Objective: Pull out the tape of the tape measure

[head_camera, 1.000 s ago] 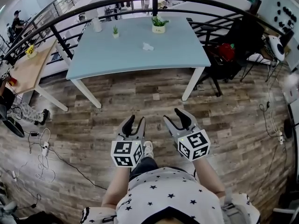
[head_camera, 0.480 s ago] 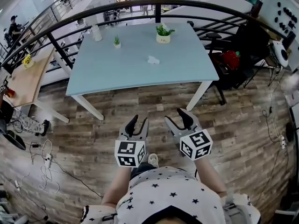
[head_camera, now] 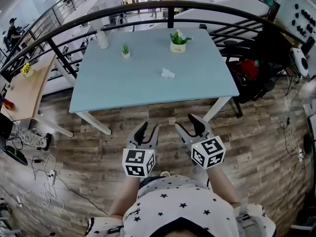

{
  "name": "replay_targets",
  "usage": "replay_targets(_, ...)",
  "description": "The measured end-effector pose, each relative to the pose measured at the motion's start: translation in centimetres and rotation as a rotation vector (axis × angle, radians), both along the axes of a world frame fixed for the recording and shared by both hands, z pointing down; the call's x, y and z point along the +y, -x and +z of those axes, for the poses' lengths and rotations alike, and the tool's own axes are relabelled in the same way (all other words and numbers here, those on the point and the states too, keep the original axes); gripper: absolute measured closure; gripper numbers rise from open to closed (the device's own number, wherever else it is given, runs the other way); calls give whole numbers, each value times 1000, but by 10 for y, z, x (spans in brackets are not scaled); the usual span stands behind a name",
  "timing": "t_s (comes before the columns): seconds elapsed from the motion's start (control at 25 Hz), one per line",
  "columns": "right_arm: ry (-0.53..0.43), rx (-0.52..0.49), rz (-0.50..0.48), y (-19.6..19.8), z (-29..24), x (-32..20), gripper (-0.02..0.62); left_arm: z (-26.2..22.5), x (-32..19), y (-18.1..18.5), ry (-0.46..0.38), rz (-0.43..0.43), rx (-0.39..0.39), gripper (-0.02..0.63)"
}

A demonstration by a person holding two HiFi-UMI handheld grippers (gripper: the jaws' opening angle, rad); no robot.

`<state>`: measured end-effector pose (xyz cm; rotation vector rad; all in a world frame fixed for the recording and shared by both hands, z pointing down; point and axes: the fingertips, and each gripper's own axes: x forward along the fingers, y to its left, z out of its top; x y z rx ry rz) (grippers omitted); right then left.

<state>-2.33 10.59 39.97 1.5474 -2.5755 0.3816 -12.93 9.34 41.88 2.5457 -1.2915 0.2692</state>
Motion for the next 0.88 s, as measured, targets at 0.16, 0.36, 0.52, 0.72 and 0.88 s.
replay_targets(0.16, 1, 4, -3, 4, 1, -26, 364, 1, -25, 5, 2, -2, 8, 465)
replay_targets(0.36, 6, 7, 7, 4, 7, -44, 364, 8, -45, 9, 10, -15, 15, 465)
replay_targets(0.52, 16, 10, 17, -1, 11, -55, 364, 10, -58, 7, 16, -18, 13, 465)
replay_targets(0.72, 36, 14, 20, -13, 21, -76, 364, 17, -80, 0, 27, -28, 17, 465)
replay_targets(0.88, 37, 21, 4, -19, 24, -106, 364, 23, -108, -5, 34, -42, 18, 465)
